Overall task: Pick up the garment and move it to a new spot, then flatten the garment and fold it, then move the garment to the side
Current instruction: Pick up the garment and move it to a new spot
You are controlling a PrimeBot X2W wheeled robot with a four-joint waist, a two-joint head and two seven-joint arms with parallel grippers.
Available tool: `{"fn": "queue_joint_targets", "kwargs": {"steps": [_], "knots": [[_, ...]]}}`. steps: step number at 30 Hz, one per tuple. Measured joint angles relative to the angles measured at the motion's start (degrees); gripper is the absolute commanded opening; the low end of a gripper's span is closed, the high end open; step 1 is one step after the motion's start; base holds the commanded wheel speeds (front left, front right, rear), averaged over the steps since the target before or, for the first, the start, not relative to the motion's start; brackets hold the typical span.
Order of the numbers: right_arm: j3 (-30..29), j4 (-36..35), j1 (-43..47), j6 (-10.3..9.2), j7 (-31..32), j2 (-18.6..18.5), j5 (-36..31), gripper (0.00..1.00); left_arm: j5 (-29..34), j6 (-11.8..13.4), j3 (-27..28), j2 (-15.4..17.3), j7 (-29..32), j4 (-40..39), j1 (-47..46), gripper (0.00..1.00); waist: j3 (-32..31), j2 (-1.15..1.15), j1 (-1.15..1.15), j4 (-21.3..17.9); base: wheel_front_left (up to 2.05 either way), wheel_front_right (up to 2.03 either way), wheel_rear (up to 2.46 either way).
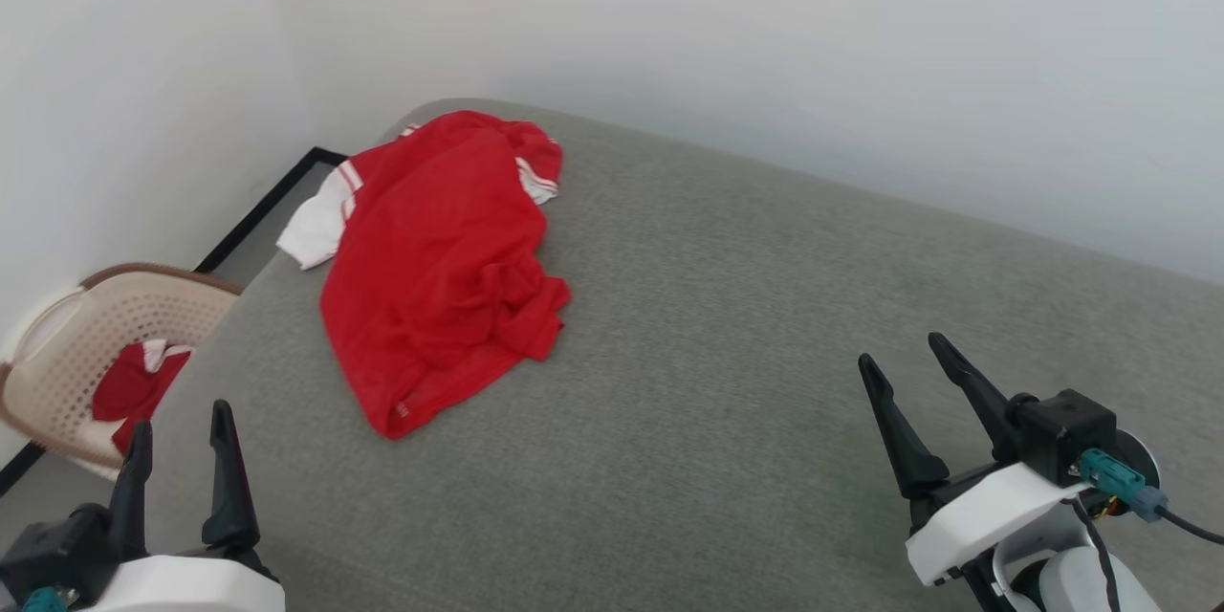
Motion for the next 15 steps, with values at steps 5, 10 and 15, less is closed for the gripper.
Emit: {"fn": "queue_joint_targets", "kwargs": {"steps": [5, 10, 15], "knots": [[0.11, 0.00, -0.02, 0.00, 0.00, 0.04, 0.01, 1.00, -0.55, 0.25, 0.29, -0.18, -0.01, -0.21, 0.65, 1.00, 0.13, 0.00, 0.00, 2.26, 0.00, 0.00, 0.00], [-0.57, -0.02, -0.02, 0.00, 0.00, -0.01, 0.07, 1.00, -1.70, 0.24, 0.36, -0.53, -0.11, -0.02, 0.57, 1.00, 0.58, 0.00, 0.00, 2.81, 0.00, 0.00, 0.00], [-1.80, -0.27, 0.01, 0.00, 0.01, -0.15, 0.10, 1.00, -2.19, -0.26, 0.18, -0.08, -0.09, 1.48, -1.56, 1.00, 1.27, 0.00, 0.00, 2.04, 0.00, 0.00, 0.00]]}}
